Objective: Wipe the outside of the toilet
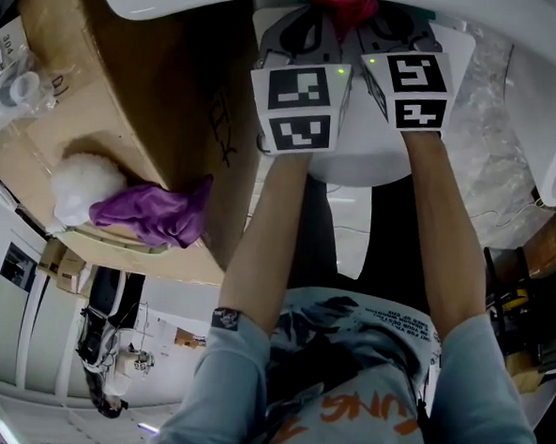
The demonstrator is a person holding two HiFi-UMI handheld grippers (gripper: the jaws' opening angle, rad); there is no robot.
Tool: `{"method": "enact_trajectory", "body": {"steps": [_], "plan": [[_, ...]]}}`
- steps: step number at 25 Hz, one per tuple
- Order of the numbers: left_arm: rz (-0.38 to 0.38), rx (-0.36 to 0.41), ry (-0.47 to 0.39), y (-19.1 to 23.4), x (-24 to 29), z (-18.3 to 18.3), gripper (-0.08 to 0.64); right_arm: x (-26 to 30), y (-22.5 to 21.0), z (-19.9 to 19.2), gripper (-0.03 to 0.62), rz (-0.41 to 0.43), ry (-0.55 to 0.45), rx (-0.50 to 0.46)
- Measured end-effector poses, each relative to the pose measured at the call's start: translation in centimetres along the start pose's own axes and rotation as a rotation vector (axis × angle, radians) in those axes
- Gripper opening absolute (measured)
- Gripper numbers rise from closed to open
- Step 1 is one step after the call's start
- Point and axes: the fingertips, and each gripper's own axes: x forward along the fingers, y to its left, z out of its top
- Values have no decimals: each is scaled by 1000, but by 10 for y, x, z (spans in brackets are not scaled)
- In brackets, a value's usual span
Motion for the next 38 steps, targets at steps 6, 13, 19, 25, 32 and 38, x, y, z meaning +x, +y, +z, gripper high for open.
{"method": "enact_trajectory", "body": {"steps": [6,13,19,25,32,38], "plan": [[-18,28,10,-24,9,2,25,-14,-26,-9,77,-17,9,17],[-47,57,15,-58,17,5,25,-33,-61,-20,78,-54,9,68],[-61,73,20,-81,21,8,25,-51,-91,-29,78,-89,11,87],[-89,96,30,-107,28,5,25,-68,-124,-41,80,-134,9,120],[-112,116,38,-131,33,3,25,-87,-159,-54,81,-198,0,159],[-122,123,26,-151,33,5,25,-109,-197,-73,75,-288,27,191]]}}
